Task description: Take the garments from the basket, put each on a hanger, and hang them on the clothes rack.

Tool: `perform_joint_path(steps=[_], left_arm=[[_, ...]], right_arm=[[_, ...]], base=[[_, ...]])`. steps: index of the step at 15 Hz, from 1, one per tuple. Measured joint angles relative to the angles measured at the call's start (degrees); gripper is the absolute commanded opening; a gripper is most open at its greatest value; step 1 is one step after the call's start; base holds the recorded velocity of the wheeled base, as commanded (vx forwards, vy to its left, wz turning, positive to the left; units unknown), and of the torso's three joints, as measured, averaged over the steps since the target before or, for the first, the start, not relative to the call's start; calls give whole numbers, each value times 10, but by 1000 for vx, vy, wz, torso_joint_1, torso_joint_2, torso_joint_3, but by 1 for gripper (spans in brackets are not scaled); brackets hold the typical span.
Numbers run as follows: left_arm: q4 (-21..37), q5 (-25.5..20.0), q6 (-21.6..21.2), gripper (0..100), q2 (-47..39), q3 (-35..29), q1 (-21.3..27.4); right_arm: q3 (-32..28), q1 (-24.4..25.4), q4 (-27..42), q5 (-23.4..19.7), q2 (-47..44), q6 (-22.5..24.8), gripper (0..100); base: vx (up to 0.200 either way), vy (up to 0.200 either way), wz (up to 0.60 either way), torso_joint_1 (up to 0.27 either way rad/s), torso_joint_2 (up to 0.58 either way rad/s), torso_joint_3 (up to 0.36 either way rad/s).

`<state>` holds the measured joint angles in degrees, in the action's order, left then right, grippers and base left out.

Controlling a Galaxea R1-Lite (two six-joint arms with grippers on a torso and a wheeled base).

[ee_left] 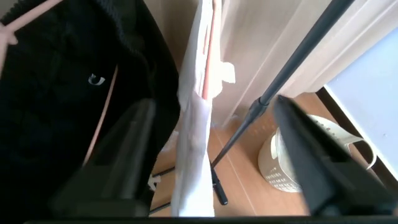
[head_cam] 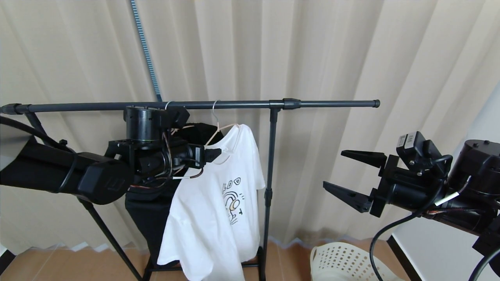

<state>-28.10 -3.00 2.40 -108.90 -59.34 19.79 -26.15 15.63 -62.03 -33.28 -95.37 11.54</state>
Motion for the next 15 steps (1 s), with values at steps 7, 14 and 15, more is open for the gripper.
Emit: perform_joint_path(steps=[7, 14, 15], left_arm=[[-25, 0, -4, 100, 147, 137, 1], [-48, -4, -49, 100, 444, 436, 0], [-49, -4, -49, 100, 490, 483, -3]], right_arm=[[-19, 17, 24, 152, 38, -23, 100], [50, 54, 171, 250, 224, -25, 100], [77, 63, 213, 256, 271, -25, 100]], base=[[0, 0, 0, 0, 0, 0], [0, 0, 0, 0, 0, 0], [0, 0, 0, 0, 0, 0]])
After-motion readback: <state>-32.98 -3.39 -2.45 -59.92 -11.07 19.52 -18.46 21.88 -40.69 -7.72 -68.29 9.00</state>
